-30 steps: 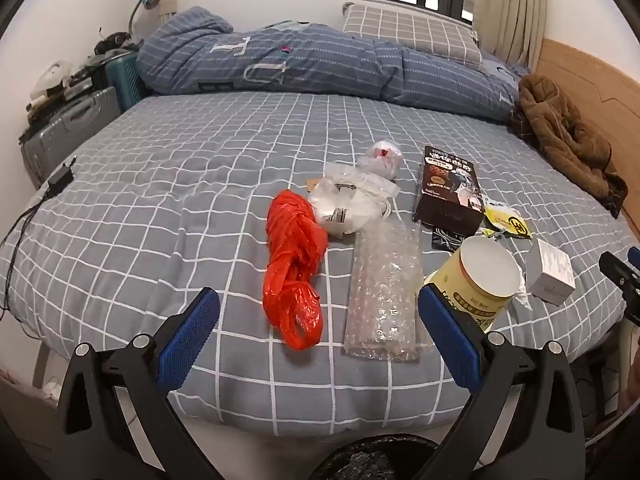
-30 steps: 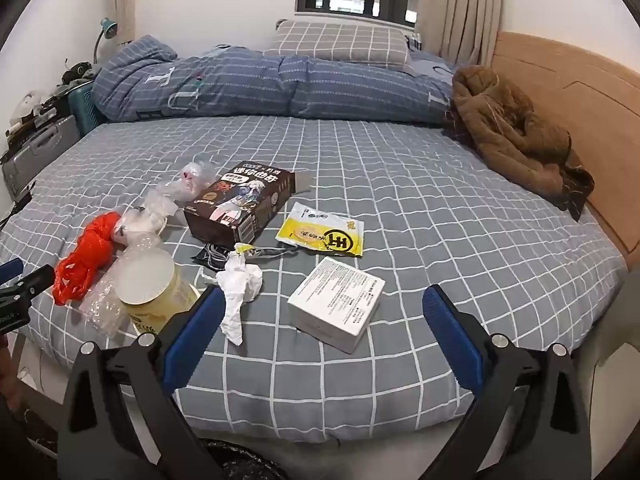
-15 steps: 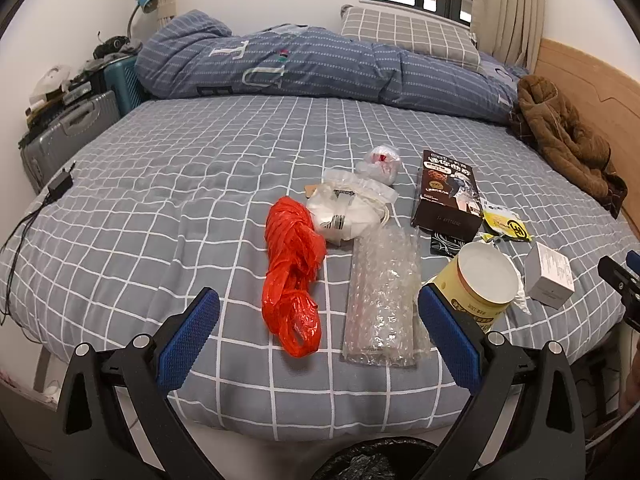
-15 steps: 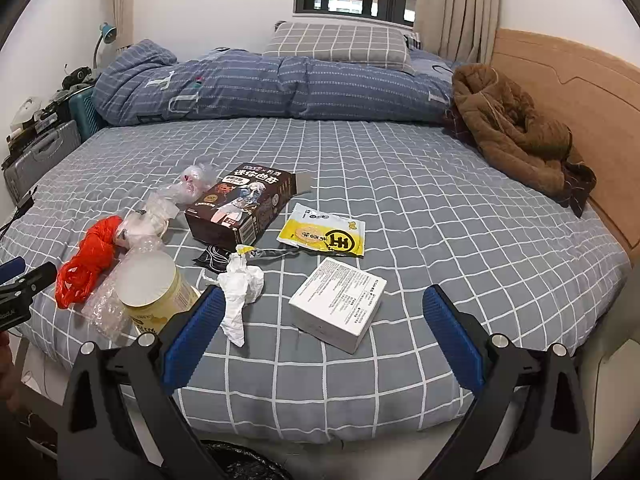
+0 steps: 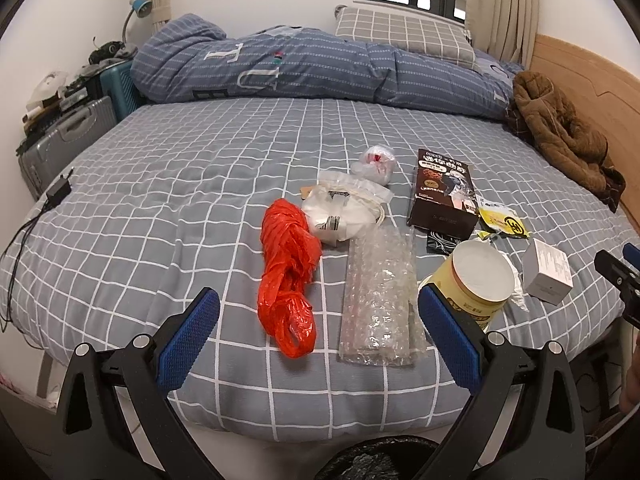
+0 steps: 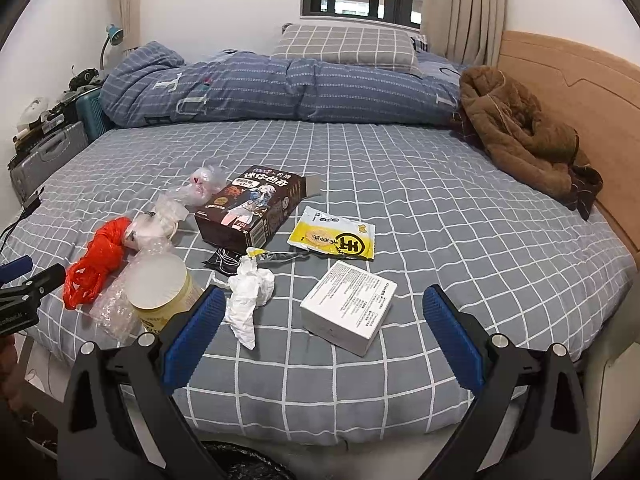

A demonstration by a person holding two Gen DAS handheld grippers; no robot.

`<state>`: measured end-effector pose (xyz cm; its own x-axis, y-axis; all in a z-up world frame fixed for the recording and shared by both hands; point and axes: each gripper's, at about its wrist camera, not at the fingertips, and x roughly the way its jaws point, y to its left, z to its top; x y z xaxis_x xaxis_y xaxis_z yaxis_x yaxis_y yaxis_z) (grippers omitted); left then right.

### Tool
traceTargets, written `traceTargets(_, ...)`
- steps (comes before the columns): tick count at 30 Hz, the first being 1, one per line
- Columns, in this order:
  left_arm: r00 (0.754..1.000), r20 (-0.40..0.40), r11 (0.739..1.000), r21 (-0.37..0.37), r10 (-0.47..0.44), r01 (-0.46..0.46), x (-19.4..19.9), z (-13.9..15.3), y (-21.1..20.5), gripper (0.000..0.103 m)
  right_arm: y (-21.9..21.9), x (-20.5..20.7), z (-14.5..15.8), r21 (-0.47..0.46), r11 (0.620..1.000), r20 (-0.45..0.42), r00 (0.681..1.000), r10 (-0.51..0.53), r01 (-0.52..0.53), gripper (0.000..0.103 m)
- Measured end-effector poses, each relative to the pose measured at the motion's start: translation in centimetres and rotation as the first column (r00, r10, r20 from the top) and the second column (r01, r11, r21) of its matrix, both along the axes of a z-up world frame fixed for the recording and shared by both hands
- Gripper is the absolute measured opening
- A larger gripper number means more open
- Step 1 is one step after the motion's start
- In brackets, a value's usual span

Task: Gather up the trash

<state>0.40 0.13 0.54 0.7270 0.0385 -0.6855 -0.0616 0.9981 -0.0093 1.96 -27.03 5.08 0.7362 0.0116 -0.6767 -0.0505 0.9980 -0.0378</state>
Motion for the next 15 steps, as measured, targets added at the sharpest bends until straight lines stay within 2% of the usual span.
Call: traceTargets(15, 1.0, 0.004, 1.0, -0.004, 0.005, -0.005, -0.01, 0.08, 0.11, 0.097, 0.17, -0.1, 0.15, -0.005, 1.0, 0.005, 1.0, 0.005, -0.005, 0.095)
